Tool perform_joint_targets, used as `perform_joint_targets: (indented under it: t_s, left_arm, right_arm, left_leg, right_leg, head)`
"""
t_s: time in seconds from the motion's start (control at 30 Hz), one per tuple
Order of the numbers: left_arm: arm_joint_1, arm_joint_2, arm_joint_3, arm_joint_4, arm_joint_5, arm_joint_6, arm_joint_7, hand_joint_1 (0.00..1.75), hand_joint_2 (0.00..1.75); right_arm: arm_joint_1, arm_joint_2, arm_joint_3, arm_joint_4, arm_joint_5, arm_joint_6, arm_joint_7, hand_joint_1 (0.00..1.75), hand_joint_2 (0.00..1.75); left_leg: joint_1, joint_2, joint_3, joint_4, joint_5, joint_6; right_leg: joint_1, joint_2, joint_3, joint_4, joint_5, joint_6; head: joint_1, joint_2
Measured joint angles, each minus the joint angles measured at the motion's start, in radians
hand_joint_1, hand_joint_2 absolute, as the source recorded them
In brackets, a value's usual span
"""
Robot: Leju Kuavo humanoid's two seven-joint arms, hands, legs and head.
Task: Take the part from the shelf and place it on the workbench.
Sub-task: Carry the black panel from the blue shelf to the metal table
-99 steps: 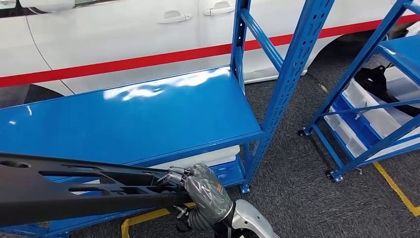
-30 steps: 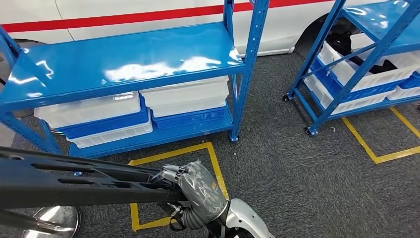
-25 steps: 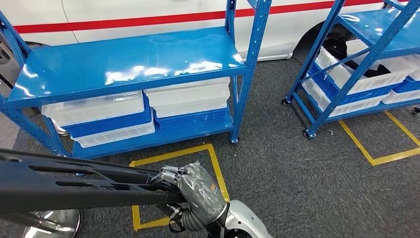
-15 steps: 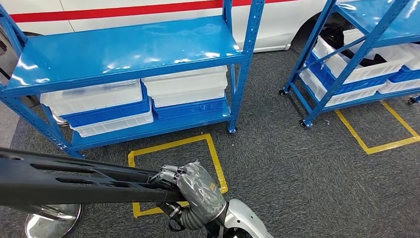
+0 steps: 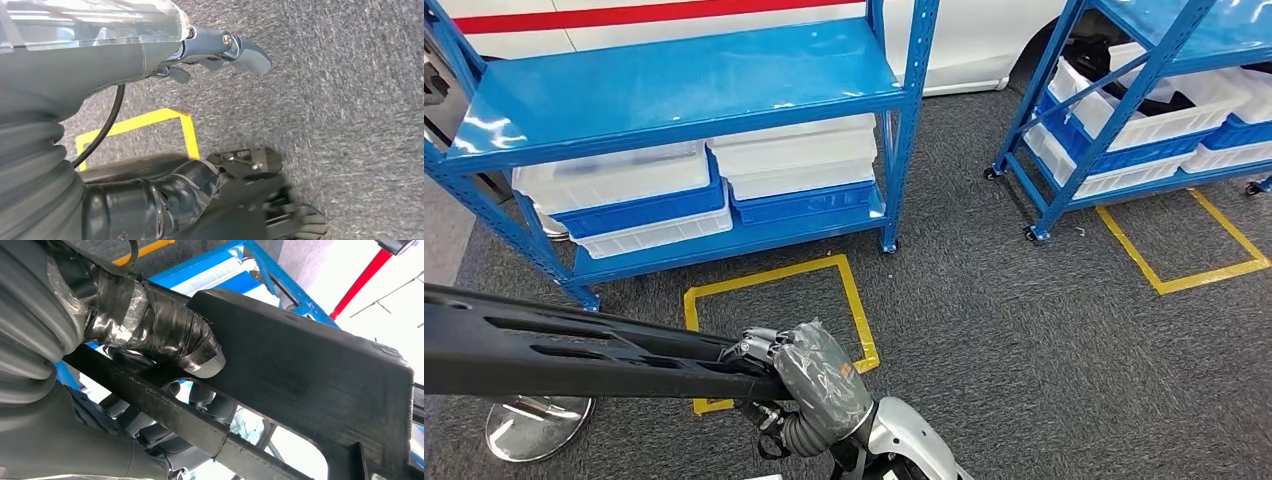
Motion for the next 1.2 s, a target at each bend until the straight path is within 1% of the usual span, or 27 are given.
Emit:
perform_joint_targets:
  t_s: [0.03,0.1,0.13,0.17,0.2,0.27,0.3,0.33,0.37,0.43,0.47,0.5,0.57,0.63,0.67,0.7,0.77,0.8,0.83,0.87,0.93,0.97,1.0,1.03,1.13,1.17,1.2]
  left_arm:
    - [0.000,0.000,0.000,0.000,-0.001,0.000,0.000,0.00,1.75]
    - [0.000,0.000,0.000,0.000,-0.002,-0.001,0.000,0.00,1.75]
    - [0.000,0.000,0.000,0.000,-0.002,-0.002,0.001,0.00,1.75]
    - [-0.001,0.000,0.000,0.000,-0.003,-0.002,0.001,0.00,1.75]
    - [-0.002,-0.001,0.000,0.000,-0.003,-0.002,0.002,0.00,1.75]
    - [-0.003,0.000,0.000,0.000,-0.003,-0.002,0.003,0.00,1.75]
    - [-0.003,0.000,0.000,0.000,-0.002,-0.002,0.003,0.00,1.75]
    - [-0.003,0.000,0.000,0.000,-0.002,-0.002,0.003,0.00,1.75]
    - [-0.003,0.000,0.000,0.000,-0.002,-0.002,0.003,0.00,1.75]
    - [-0.003,0.000,0.000,0.000,-0.001,-0.002,0.003,0.00,1.75]
    - [-0.003,0.000,0.000,0.000,0.001,-0.001,0.003,0.00,1.75]
    - [-0.003,-0.001,0.000,0.000,0.002,-0.001,0.003,0.00,1.75]
    - [-0.004,-0.002,0.000,0.000,0.006,-0.001,0.001,0.00,1.75]
    - [-0.003,-0.002,0.000,0.000,0.012,-0.002,0.001,0.00,1.75]
    - [-0.003,-0.002,0.000,0.000,0.014,-0.002,0.002,0.00,1.75]
    - [-0.003,-0.001,0.000,0.000,0.015,-0.002,0.004,0.00,1.75]
    - [-0.003,-0.001,0.000,0.000,0.018,-0.002,0.005,0.00,1.75]
    - [-0.002,0.000,0.000,0.000,0.020,-0.002,0.004,0.00,1.75]
    - [-0.002,0.000,0.000,0.000,0.022,-0.002,0.003,0.00,1.75]
    - [-0.002,0.001,0.000,0.000,0.024,-0.002,0.001,0.00,1.75]
    - [-0.002,0.002,0.000,0.000,0.026,-0.002,-0.001,0.00,1.75]
    - [-0.003,0.003,0.000,0.000,0.027,-0.002,-0.002,0.00,1.75]
    - [-0.003,0.003,0.000,0.000,0.027,-0.002,-0.002,0.00,1.75]
    - [-0.003,0.003,0.000,0.000,0.027,-0.002,-0.002,0.00,1.75]
    - [-0.002,0.003,0.000,0.000,0.028,-0.002,-0.003,0.00,1.75]
    - [-0.002,0.003,0.000,0.000,0.029,-0.002,-0.003,0.00,1.75]
    - [-0.002,0.003,0.000,0.000,0.029,-0.002,-0.003,0.00,1.75]
  right_arm:
    - [-0.001,0.001,0.000,0.000,0.000,-0.001,0.001,1.75,1.75]
    - [-0.003,0.003,0.000,0.000,0.000,-0.001,0.002,1.75,1.75]
    - [-0.003,0.003,0.000,0.001,0.000,-0.001,0.003,1.75,1.75]
    - [-0.004,0.003,0.000,0.001,0.000,-0.001,0.003,1.75,1.75]
    - [-0.004,0.003,0.000,0.002,0.000,-0.001,0.004,1.75,1.75]
    - [-0.005,0.004,0.000,0.005,0.000,-0.001,0.005,1.75,1.75]
    - [-0.005,0.004,0.000,0.007,0.000,-0.001,0.005,1.75,1.75]
    - [-0.005,0.004,0.000,0.009,0.000,-0.001,0.005,1.75,1.75]
    - [-0.005,0.004,0.000,0.011,0.000,-0.001,0.005,1.75,1.75]
    - [-0.007,0.004,0.000,0.013,0.000,-0.001,0.005,1.75,1.75]
    - [-0.008,0.005,0.000,0.013,0.000,-0.001,0.005,1.75,1.75]
    - [-0.010,0.005,0.000,0.013,0.000,-0.002,0.005,1.75,1.75]
    - [-0.012,0.006,0.000,0.013,0.000,-0.002,0.005,1.75,1.75]
    - [-0.012,0.007,0.001,0.014,0.000,-0.002,0.005,1.75,1.75]
    - [-0.012,0.008,0.002,0.014,0.000,-0.002,0.005,1.75,1.75]
    - [-0.012,0.009,0.002,0.014,0.000,-0.001,0.005,1.75,1.75]
    - [-0.013,0.011,0.004,0.015,0.000,-0.001,0.005,1.75,1.75]
    - [-0.012,0.011,0.004,0.016,0.000,-0.001,0.005,1.75,1.75]
    - [-0.012,0.011,0.004,0.017,0.000,-0.001,0.005,1.75,1.75]
    - [-0.011,0.011,0.004,0.017,0.000,-0.001,0.005,1.75,1.75]
    - [-0.011,0.011,0.004,0.017,0.000,-0.001,0.005,1.75,1.75]
    - [-0.011,0.011,0.004,0.017,0.000,-0.001,0.005,1.75,1.75]
    - [-0.012,0.011,0.005,0.017,0.000,-0.002,0.005,1.75,1.75]
    - [-0.012,0.011,0.005,0.017,0.000,-0.002,0.005,1.75,1.75]
    - [-0.012,0.011,0.005,0.016,0.000,-0.002,0.005,1.75,1.75]
    - [-0.012,0.011,0.005,0.016,0.000,-0.002,0.005,1.75,1.75]
    - [-0.012,0.011,0.005,0.016,0.000,-0.002,0.005,1.75,1.75]
  left_leg:
    - [-0.003,-0.002,0.005,-0.015,-0.005,0.005]
    - [-0.003,-0.001,-0.005,-0.020,0.005,0.022]
    - [-0.002,0.001,-0.011,-0.022,0.013,0.032]
    - [-0.001,0.003,-0.019,-0.024,0.022,0.043]
    - [0.000,0.006,-0.028,-0.025,0.031,0.052]
    - [-0.003,0.008,-0.051,-0.024,0.049,0.061]
    - [-0.005,0.009,-0.063,-0.022,0.057,0.061]
    - [-0.006,0.009,-0.076,-0.020,0.065,0.061]
    - [-0.007,0.009,-0.088,-0.016,0.072,0.060]
    - [-0.009,0.009,-0.108,-0.009,0.083,0.057]
    - [-0.010,0.008,-0.115,-0.007,0.088,0.053]
    - [-0.010,0.008,-0.119,-0.006,0.093,0.048]
    - [-0.009,0.010,-0.124,-0.010,0.106,0.035]
    - [-0.009,0.010,-0.130,-0.004,0.103,0.023]
    - [-0.009,0.009,-0.139,0.017,0.083,0.018]
    - [-0.008,0.008,-0.153,0.055,0.049,0.013]
    - [-0.005,0.006,-0.191,0.172,-0.031,0.005]
    - [-0.003,0.006,-0.204,0.224,-0.052,0.001]
    - [-0.001,0.006,-0.205,0.251,-0.054,-0.004]
    - [0.001,0.006,-0.187,0.241,-0.036,-0.007]
    - [0.007,0.007,-0.108,0.128,0.009,-0.011]
    - [0.006,0.006,-0.069,0.066,0.019,-0.010]
    - [0.004,0.005,-0.043,0.022,0.021,-0.006]
    - [0.002,0.003,-0.031,-0.001,0.015,0.000]
    - [0.002,0.003,-0.035,-0.011,0.022,0.024]
    - [0.003,0.005,-0.037,-0.015,0.028,0.034]
    - [0.005,0.006,-0.041,-0.018,0.034,0.042]
  right_leg:
    - [0.001,0.000,-0.004,0.001,0.007,0.005]
    - [0.000,0.001,-0.009,0.002,0.017,0.017]
    - [-0.002,0.004,-0.015,0.011,0.004,0.022]
    - [-0.003,0.006,-0.024,0.037,-0.025,0.026]
    - [-0.005,0.009,-0.038,0.083,-0.071,0.030]
    - [-0.006,0.011,-0.067,0.206,-0.162,0.035]
    - [-0.006,0.011,-0.072,0.254,-0.181,0.036]
    - [-0.006,0.011,-0.063,0.272,-0.178,0.036]
    - [-0.006,0.011,-0.036,0.255,-0.156,0.033]
    - [-0.002,0.012,0.054,0.137,-0.111,0.019]
    - [0.002,0.013,0.096,0.070,-0.105,0.011]
    - [0.006,0.013,0.125,0.021,-0.107,0.004]
    - [0.012,0.014,0.141,-0.020,-0.113,-0.003]
    - [0.006,0.011,0.140,-0.038,-0.101,-0.011]
    - [0.002,0.009,0.138,-0.045,-0.092,-0.016]
    - [-0.002,0.007,0.134,-0.050,-0.084,-0.021]
    - [0.000,0.004,0.117,-0.047,-0.072,-0.027]
    - [0.000,0.003,0.108,-0.044,-0.067,-0.026]
    - [0.000,0.002,0.098,-0.040,-0.063,-0.024]
    - [-0.001,0.002,0.089,-0.034,-0.060,-0.021]
    - [-0.004,0.002,0.071,-0.019,-0.057,-0.015]
    - [-0.004,0.002,0.063,-0.010,-0.056,-0.012]
    - [-0.003,0.002,0.057,-0.003,-0.056,-0.007]
    - [-0.001,0.002,0.053,0.002,-0.054,-0.002]
    - [0.000,0.004,0.047,0.008,-0.051,0.015]
    - [-0.002,0.005,0.039,0.025,-0.066,0.021]
    - [-0.004,0.007,0.024,0.060,-0.092,0.025]
  head:
    - [0.000,0.000]
    - [0.000,0.000]
    - [0.001,0.000]
    - [0.001,0.000]
    - [0.002,0.000]
    - [0.002,0.000]
    - [0.002,0.000]
    - [0.002,0.000]
    - [0.002,0.000]
    - [0.002,0.000]
    - [0.002,0.000]
    - [0.002,0.000]
    - [0.002,0.000]
    - [0.002,0.000]
    - [0.002,0.000]
    - [0.002,0.000]
    - [0.001,0.000]
    - [0.001,0.000]
    - [0.001,0.000]
    - [0.001,0.000]
    - [0.001,0.000]
    - [0.001,0.000]
    - [0.001,0.000]
    - [0.002,0.000]
    - [0.002,0.000]
    - [0.002,0.000]
    - [0.002,0.000]
